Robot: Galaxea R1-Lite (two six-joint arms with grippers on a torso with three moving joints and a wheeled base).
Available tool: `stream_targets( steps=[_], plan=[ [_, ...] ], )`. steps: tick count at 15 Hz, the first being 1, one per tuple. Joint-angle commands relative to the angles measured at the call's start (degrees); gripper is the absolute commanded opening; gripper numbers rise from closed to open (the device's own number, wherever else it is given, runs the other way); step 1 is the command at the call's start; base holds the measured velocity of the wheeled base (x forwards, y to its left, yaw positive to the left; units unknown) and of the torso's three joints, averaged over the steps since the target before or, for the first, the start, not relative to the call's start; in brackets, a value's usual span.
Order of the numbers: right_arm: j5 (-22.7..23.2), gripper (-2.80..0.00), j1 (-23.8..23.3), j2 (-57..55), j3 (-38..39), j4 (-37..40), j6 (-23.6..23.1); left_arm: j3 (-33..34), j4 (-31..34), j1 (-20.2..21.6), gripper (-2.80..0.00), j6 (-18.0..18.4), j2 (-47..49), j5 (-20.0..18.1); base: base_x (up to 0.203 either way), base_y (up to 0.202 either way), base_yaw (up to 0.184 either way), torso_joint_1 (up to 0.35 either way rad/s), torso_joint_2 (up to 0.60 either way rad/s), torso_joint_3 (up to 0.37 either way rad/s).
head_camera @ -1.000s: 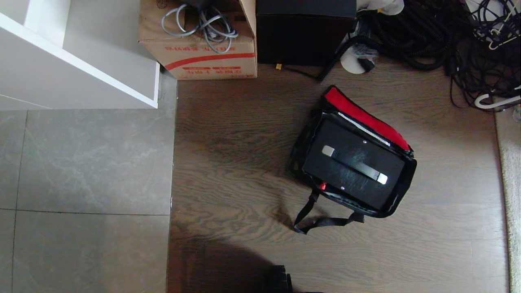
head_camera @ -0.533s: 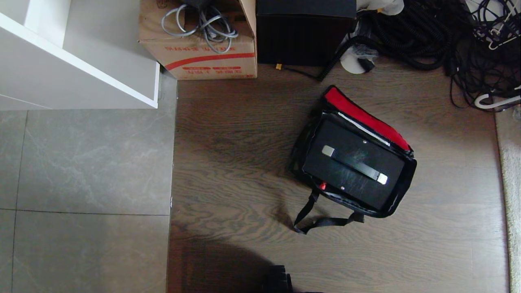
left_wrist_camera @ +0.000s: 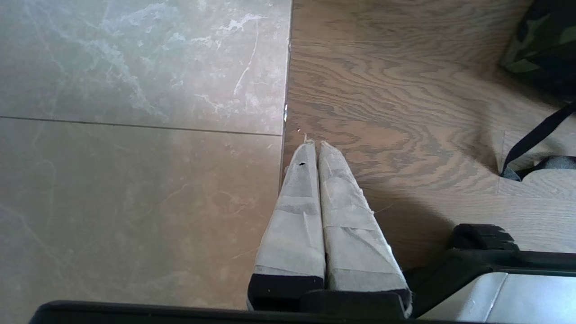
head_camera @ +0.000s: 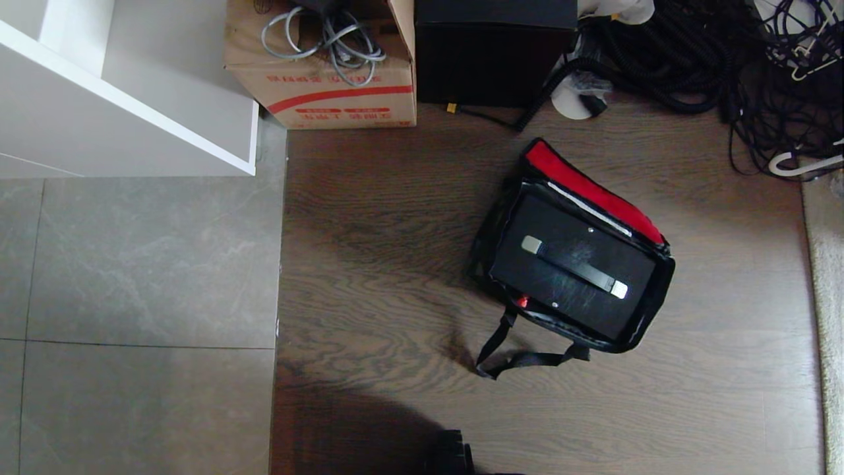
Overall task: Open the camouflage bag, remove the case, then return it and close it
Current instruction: Grip the handle
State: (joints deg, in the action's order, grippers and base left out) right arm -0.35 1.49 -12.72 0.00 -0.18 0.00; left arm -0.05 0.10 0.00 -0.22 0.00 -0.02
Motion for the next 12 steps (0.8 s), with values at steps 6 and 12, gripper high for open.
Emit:
stream_targets(
  steps=[6,12],
  plan=[
    [0.0,-2.80,0.5,-2.7,0.1,0.0,0.0,0.0,0.0,0.0,-2.80,0.0,0.1,0.0,0.000,0.000,0.000,0.000,0.00,0.000],
    [0.0,-2.80,-0.6,-3.8,0.1,0.0,0.0,0.0,0.0,0.0,-2.80,0.0,0.1,0.0,0.000,0.000,0.000,0.000,0.00,0.000]
  ],
)
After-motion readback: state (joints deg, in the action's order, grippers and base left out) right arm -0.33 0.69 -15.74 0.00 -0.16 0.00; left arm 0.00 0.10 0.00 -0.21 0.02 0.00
